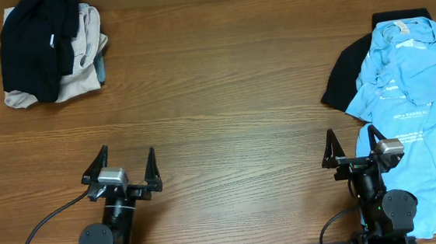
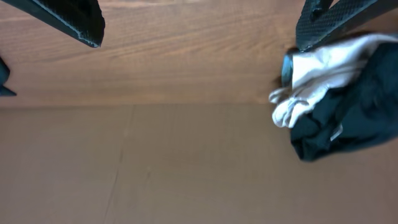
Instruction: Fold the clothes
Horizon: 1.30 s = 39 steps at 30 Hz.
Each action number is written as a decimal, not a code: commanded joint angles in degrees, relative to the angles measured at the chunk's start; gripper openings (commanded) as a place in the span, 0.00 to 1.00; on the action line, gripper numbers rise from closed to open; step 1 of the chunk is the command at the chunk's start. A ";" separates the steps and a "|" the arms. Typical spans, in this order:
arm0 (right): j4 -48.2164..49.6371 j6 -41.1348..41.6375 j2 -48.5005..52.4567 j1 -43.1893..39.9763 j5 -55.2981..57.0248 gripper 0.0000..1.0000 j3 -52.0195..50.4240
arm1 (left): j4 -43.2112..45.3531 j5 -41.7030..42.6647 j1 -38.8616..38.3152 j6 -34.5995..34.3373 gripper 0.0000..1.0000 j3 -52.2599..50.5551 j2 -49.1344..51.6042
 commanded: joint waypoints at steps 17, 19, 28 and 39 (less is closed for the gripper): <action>0.24 0.20 -0.61 0.22 0.59 1.00 -0.61 | -7.56 0.04 0.44 -0.92 0.99 -1.36 -2.64; 0.24 0.20 -0.61 0.24 0.59 1.00 -0.61 | -7.56 0.04 0.44 -0.92 1.00 -1.36 -2.64; 0.24 0.20 -0.61 0.24 0.59 1.00 -0.61 | -7.56 0.04 0.44 -0.92 1.00 -1.36 -2.64; 0.24 0.20 -0.61 0.24 0.59 1.00 -0.59 | -7.56 0.04 0.44 -0.92 1.00 -1.36 -2.64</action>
